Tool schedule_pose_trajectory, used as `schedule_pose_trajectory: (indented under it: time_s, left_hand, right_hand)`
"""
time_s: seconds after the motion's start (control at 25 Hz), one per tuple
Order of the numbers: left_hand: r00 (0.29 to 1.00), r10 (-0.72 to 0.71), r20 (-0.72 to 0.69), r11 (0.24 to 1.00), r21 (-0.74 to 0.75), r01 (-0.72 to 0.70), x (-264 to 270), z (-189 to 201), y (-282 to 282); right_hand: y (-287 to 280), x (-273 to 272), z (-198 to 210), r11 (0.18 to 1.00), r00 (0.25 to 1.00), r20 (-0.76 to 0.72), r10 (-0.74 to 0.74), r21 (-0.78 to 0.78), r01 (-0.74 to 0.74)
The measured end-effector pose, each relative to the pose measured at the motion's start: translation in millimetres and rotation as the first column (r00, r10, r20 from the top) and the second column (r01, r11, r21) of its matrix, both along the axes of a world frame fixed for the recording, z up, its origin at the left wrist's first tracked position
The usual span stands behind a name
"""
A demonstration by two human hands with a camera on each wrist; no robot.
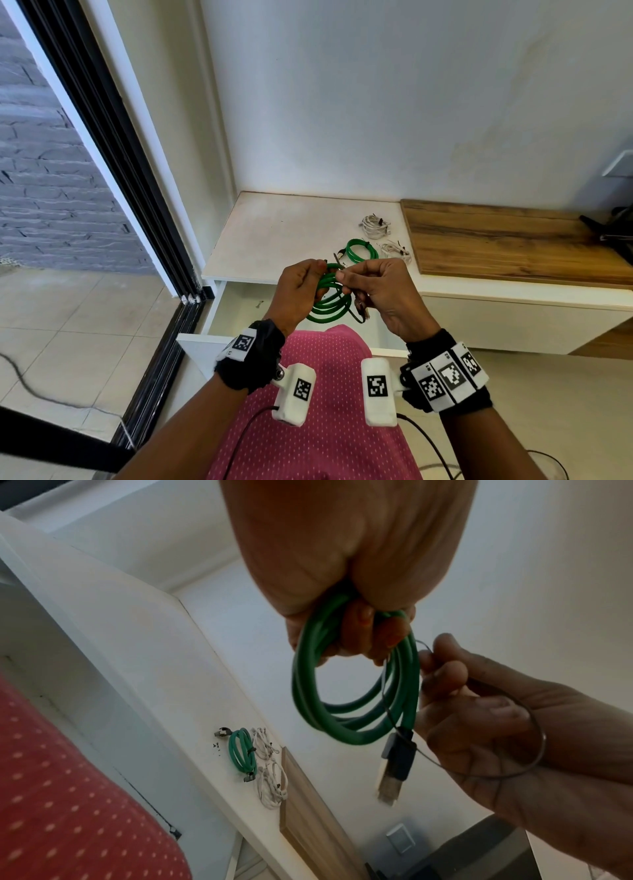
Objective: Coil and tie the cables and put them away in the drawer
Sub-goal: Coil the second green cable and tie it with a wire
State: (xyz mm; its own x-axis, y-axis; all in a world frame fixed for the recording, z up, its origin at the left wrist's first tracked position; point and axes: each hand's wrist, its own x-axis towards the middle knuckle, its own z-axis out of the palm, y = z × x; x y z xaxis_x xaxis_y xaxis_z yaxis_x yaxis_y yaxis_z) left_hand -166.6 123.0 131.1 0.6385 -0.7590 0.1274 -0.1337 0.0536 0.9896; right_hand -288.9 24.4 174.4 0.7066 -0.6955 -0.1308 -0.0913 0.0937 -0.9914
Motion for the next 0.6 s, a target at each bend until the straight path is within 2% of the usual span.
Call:
schedule_pose_trajectory:
  time_s: [0.24,0.36,0.52,0.6]
  left_hand:
    - [0.998,0.003,0.061,1.000,0.020,-0.004,0.5,-0.6,-2.7]
    - [0.998,0.040,0.053,0.999,0.013,-0.040,0.4,-1.9,-2.7]
    - [0.974,0.185,-0.127,0.981,-0.028,-0.190,11.7,-6.6,-1.2]
    - [0.951,0.243,-0.194,0.967,-0.032,-0.253,20.1,-9.0,-0.1]
  right_hand:
    - [2.5,-3.9,3.4,0.998,0.999,0.023,0.040,0.037,-0.041]
    - [-0.2,-7.7,8.7,0.990,0.996,0.062,0.071,0.119,-0.078]
    - [-8.7,-16.4,11.5,0.931,0.970,0.242,-0.025,0.359,-0.065]
    - [-12.3,-21.6,11.0,0.909,0.952,0.298,-0.070,0.412,-0.061]
